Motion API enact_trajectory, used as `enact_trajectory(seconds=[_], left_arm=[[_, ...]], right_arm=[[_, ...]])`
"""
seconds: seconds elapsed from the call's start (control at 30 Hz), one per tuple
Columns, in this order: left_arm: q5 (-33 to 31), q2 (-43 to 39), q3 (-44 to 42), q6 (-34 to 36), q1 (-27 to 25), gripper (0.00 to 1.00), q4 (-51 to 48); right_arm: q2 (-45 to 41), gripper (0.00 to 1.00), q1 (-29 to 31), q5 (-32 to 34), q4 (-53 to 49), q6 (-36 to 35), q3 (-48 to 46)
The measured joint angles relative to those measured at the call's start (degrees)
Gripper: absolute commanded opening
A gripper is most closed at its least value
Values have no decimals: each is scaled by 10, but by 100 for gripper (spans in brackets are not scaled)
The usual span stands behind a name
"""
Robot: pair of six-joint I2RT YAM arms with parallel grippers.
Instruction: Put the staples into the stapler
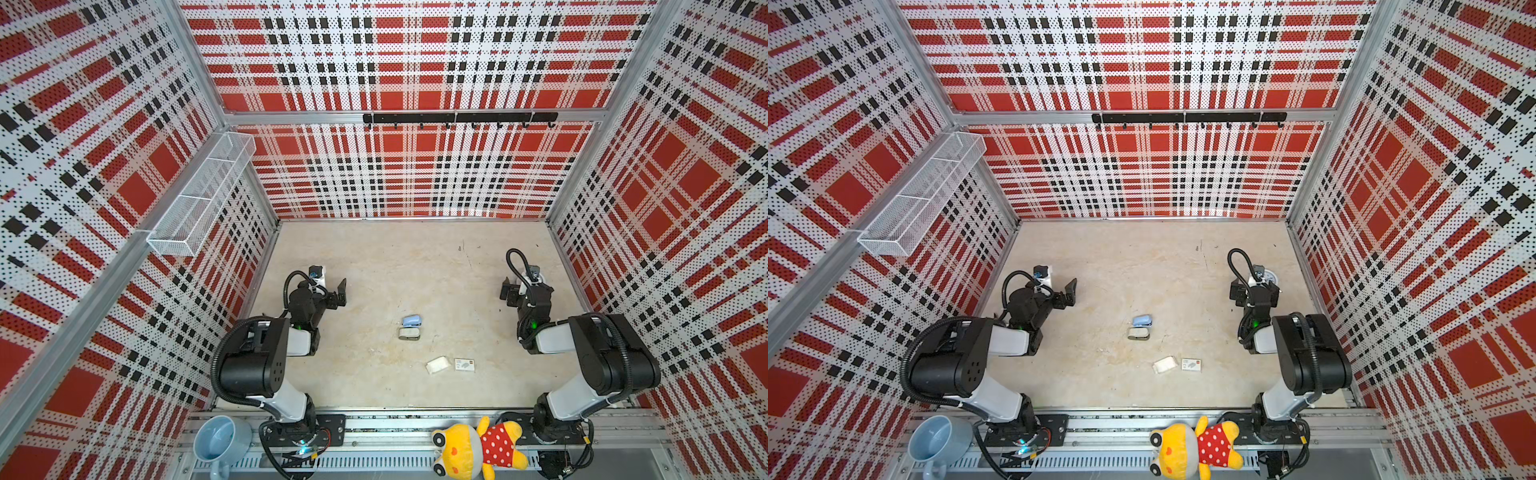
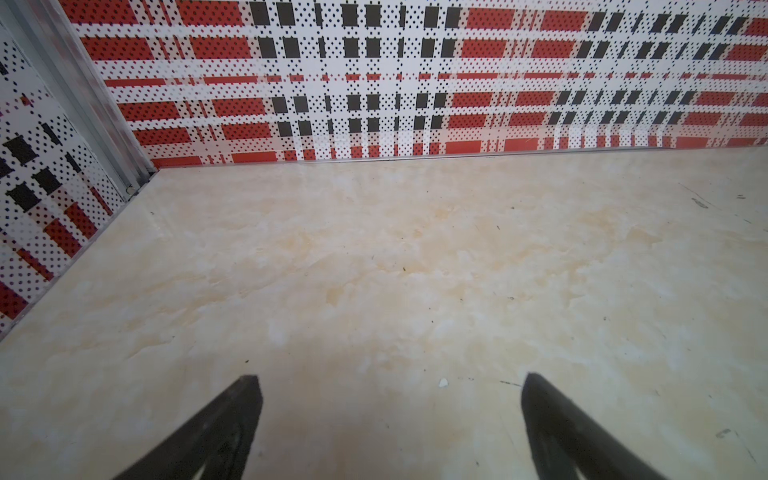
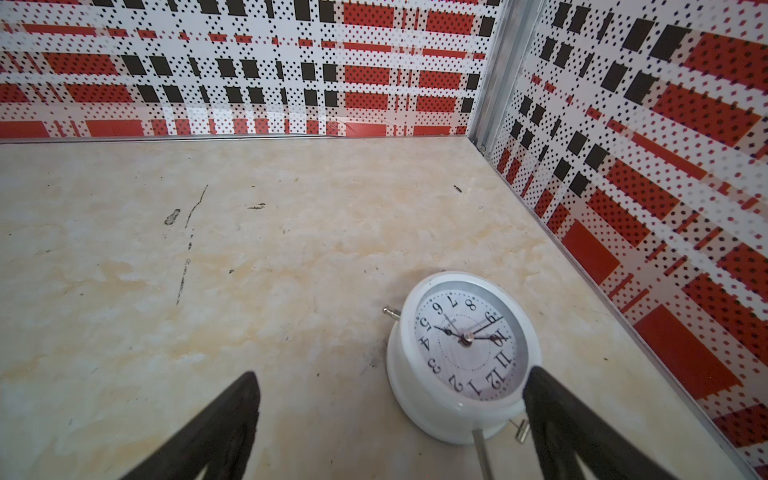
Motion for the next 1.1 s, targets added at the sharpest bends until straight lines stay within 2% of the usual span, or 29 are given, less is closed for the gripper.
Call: enact_trajectory(seconds=[0.13,0.3,1.1], left_arm=[[0,0,0,0,0,99,0],[-1,0,0,0,0,99,-1],[-3,0,0,0,-1,99,-3]], right_arm=[[0,100,0,-26,40,-10,-27],[0,100,-4,-41,-5,-9,2],[-2,100,-3,-39,-24,-10,4]])
